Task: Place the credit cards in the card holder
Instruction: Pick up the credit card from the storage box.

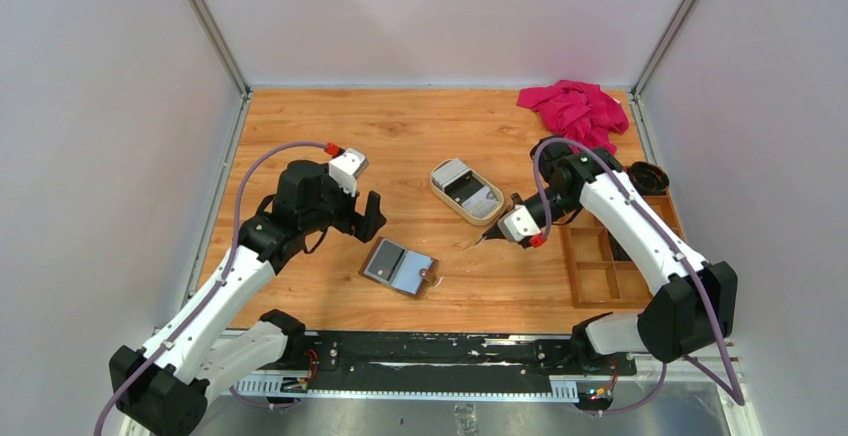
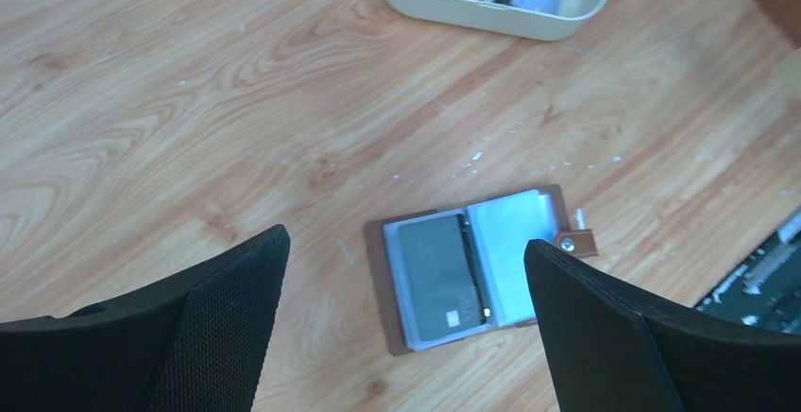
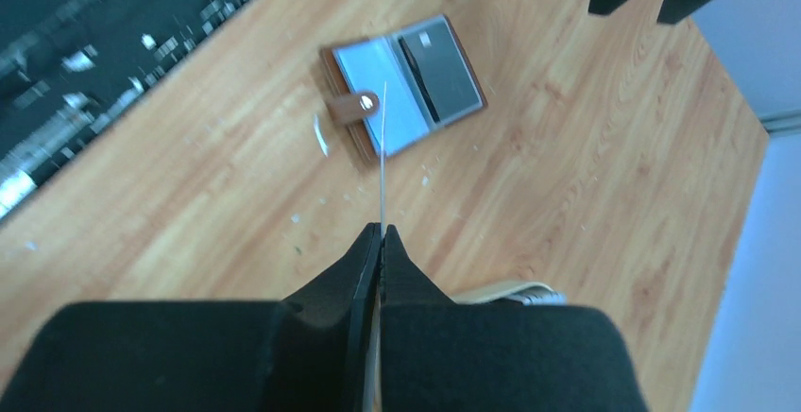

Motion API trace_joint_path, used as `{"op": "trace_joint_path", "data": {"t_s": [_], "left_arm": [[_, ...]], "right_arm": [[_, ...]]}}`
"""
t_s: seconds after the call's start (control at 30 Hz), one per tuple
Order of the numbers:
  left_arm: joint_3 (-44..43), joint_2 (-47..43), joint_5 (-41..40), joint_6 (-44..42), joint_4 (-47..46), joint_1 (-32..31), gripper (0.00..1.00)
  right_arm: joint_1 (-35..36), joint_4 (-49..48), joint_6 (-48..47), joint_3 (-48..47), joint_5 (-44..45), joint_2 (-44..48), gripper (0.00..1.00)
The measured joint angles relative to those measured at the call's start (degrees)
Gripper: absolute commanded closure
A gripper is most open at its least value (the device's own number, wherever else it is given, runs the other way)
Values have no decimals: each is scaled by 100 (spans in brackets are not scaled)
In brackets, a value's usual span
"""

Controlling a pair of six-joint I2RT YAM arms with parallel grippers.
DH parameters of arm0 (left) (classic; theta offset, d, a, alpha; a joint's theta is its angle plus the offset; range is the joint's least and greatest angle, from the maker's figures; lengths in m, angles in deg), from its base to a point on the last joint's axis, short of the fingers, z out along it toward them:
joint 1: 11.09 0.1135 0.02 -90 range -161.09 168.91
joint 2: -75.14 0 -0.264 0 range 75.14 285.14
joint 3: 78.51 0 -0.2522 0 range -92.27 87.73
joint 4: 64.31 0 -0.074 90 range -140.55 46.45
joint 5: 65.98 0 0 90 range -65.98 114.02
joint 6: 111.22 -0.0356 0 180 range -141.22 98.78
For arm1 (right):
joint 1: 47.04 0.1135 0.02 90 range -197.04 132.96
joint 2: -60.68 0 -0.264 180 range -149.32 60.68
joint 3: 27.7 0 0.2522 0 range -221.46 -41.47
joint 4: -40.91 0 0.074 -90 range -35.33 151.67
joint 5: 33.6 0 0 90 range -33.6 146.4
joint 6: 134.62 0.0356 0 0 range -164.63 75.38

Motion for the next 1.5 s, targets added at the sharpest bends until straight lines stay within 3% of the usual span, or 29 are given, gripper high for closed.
{"op": "trace_joint_path", "data": {"t_s": [0.2,0.33,0.4,0.5,0.7,0.87,1.07,1.27,1.5], "left_arm": [[238,-315,876,-37,-348,0,0],[479,-649,1506,225,-955,0,0],[743,-826,1847,686,-1648,0,0],[1091,-879,2127,1425,-2385,0,0],[1335,-664,2245,2640,-2935,-11,0],[1672,-885,2026,3279,-3482,-352,0],[2485,-1040,1342,3759,-4583,-1019,0],[2929,-728,1010,4249,-5434,-1106,0],[2986,-125,975,4675,-6334,-1139,0]], "right_arm": [[0,876,0,162,-638,323,100],[0,791,208,170,-1036,428,100],[-9,450,850,201,-1191,494,100],[-52,-492,2728,400,-1322,651,100],[-144,-2026,6070,822,-1259,629,100],[-494,-2911,7923,1062,-1467,378,100],[-855,-4715,10251,1974,-1786,350,100],[-861,-5685,11422,2131,-2039,153,100],[-793,-5963,11879,2131,-2269,-251,100]]}}
